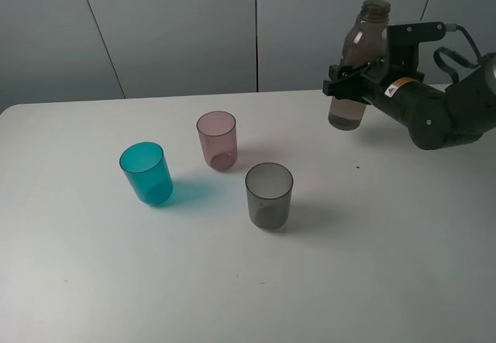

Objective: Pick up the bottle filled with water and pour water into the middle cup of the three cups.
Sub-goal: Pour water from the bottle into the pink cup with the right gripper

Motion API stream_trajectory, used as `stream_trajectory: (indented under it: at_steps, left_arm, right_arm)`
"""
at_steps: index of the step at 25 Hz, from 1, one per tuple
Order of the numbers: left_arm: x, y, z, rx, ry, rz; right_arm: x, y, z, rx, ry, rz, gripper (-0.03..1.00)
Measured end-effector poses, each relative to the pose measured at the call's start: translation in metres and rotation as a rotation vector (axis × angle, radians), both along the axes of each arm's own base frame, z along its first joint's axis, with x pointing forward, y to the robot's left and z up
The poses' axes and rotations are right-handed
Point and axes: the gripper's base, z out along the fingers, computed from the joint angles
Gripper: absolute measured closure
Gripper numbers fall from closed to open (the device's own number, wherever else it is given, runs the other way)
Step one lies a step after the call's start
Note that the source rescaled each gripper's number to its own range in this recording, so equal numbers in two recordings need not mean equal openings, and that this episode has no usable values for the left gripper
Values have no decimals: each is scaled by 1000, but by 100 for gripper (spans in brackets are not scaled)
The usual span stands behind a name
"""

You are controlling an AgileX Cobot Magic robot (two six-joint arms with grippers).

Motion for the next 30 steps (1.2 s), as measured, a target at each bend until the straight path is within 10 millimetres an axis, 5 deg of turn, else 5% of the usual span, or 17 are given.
stream_trajectory:
  at_steps: [15,30]
  left_arm:
    - [0,0,0,0,0,0]
    - [0,0,0,0,0,0]
  right_arm:
    - [-2,88,24,-258,-64,127,96]
    - [2,90,20,-437,-77,137,97]
